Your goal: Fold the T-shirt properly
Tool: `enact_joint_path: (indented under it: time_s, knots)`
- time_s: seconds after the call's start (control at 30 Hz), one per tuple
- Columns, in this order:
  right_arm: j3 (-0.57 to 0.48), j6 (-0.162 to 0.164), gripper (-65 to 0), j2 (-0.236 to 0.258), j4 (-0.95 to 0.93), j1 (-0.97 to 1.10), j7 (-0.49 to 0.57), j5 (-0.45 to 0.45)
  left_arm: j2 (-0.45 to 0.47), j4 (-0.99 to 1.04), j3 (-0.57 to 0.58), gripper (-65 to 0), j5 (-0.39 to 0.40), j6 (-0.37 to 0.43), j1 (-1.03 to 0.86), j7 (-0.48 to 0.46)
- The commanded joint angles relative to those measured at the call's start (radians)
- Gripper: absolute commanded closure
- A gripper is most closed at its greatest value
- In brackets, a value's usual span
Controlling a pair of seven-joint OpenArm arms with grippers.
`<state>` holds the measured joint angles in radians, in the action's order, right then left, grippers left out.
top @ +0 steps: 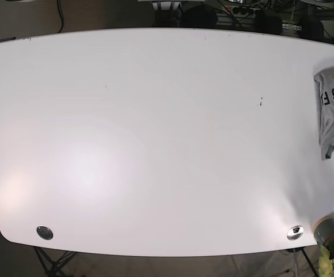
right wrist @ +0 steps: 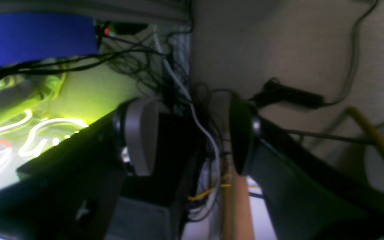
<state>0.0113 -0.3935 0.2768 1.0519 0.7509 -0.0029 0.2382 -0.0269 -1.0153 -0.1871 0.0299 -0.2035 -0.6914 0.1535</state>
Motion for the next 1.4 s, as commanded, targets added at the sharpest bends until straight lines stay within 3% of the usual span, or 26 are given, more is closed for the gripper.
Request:
enact_joint_path:
  time_s: [0.0,0.2,0.3,0.4,0.53,0.77,0.93,1.03,1.13,1.37]
  knots:
    - [-0.026,-0.011,-32.7,0.008,-0.097,-0.054,0.014,0.006,0.02,0.062,0.002,-41.9,0.008,-0.004,0.02,-0.012]
    - [-0.101,-0.008,-32.7,0.006,-0.255,-0.184,0.063,0.006,0.043,0.217,0.007,-41.9,0.008,0.071,0.158,-0.015]
    - [-0.153,0.038,-32.7,0.006,-0.342,-0.245,0.108,0.006,0.051,0.292,0.007,-41.9,0.008,0.071,0.226,-0.025]
    - [-0.213,0.095,-32.8,0.006,-0.428,-0.313,0.125,0.006,0.054,0.408,0.005,-41.9,0.008,0.071,0.29,-0.093]
    - [-0.261,0.123,-32.8,0.005,-0.494,-0.377,0.14,0.016,0.081,0.62,0.008,-41.9,0.008,0.072,0.401,-0.187]
    - [-0.267,0.132,-33.1,-0.029,-0.571,-0.463,0.142,0.008,0.107,0.927,0.008,-41.9,0.008,0.074,0.571,-0.291]
    - [-0.267,0.146,-33.3,-0.057,-0.677,-0.531,0.142,0.008,0.114,0.936,0.016,-42.2,0.006,0.118,0.605,-0.289]
    - [-0.267,0.146,-33.3,-0.066,-0.718,-0.565,0.142,0.008,0.13,0.944,0.099,-42.4,0.006,0.167,0.64,-0.289]
    - [-0.268,0.146,-33.3,-0.07,-0.72,-0.569,0.142,0.008,0.13,0.944,0.153,-42.5,0.012,0.174,0.648,-0.288]
    - [-0.27,0.146,-33.3,-0.07,-0.721,-0.571,0.143,0.006,0.132,0.944,0.157,-42.2,0.011,0.174,0.648,-0.288]
